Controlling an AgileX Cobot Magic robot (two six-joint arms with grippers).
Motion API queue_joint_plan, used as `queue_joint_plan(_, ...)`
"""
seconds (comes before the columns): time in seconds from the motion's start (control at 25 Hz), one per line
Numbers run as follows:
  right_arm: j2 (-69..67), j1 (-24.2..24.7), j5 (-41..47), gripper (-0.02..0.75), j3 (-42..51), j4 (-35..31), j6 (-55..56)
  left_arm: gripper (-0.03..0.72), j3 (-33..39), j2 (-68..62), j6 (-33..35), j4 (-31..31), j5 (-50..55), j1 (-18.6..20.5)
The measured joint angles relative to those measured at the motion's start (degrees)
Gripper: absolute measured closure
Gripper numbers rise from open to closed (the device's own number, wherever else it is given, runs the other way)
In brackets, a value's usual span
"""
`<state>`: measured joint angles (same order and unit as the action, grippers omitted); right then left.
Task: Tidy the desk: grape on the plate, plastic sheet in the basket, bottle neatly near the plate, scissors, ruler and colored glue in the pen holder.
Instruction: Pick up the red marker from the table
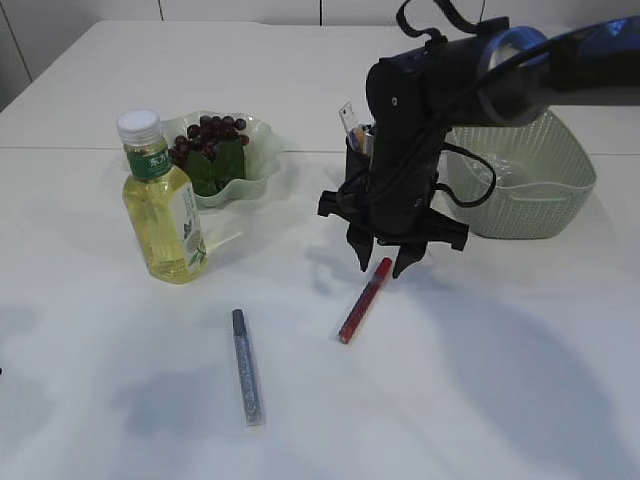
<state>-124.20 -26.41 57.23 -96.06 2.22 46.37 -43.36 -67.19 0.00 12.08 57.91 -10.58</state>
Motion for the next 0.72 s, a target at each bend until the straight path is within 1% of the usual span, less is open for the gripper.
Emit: queue_joint_plan(0.72,-4.18,0.00,-3.95,0.415,-0.31,0.24,8.69,0.255,0.00,0.00,0.00,0.00,-0.05,0.00)
